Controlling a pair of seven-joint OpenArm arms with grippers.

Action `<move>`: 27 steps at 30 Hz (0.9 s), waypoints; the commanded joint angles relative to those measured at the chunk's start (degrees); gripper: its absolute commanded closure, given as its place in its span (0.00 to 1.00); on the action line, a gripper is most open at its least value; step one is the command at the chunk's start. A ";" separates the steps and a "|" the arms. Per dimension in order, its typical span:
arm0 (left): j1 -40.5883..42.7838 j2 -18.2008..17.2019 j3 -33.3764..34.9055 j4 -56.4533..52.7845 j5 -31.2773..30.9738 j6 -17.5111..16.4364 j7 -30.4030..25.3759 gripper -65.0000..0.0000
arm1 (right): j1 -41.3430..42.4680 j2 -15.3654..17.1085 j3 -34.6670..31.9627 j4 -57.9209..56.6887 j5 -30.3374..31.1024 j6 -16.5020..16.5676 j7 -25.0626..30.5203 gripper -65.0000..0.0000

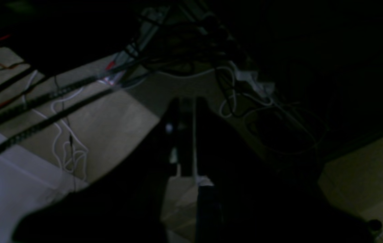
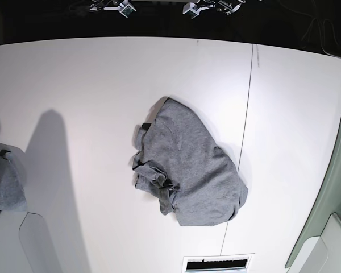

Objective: Layout the t-shirt on the table in an organized manner, then fold the t-shirt properly
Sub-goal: 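Move both grippers down toward the crumpled grey t-shirt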

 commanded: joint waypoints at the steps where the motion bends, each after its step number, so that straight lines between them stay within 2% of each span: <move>1: -0.11 0.17 0.00 0.22 -0.11 -1.14 -0.59 0.81 | -0.17 0.11 -0.04 0.31 0.22 0.39 0.63 0.99; 5: -0.13 0.15 0.00 0.22 0.68 -1.11 -0.72 0.81 | -0.17 0.09 -0.04 0.33 0.24 0.39 0.61 0.99; 11: -0.09 0.15 0.00 0.22 8.83 -1.09 -1.09 0.81 | -0.17 0.11 -0.04 0.33 0.24 0.39 0.61 0.99; 16: -0.09 0.15 0.00 0.22 13.16 -1.09 -0.09 0.81 | -0.17 0.11 -0.04 0.33 0.24 0.39 0.63 0.99; 23: 0.46 0.11 0.00 1.81 13.22 -1.11 5.25 0.80 | -0.96 0.79 -0.04 0.87 0.22 0.42 0.61 0.99; 27: 3.67 -1.70 0.00 7.96 12.31 -1.09 7.10 0.80 | -4.24 2.60 -0.04 5.05 0.24 0.42 0.59 0.99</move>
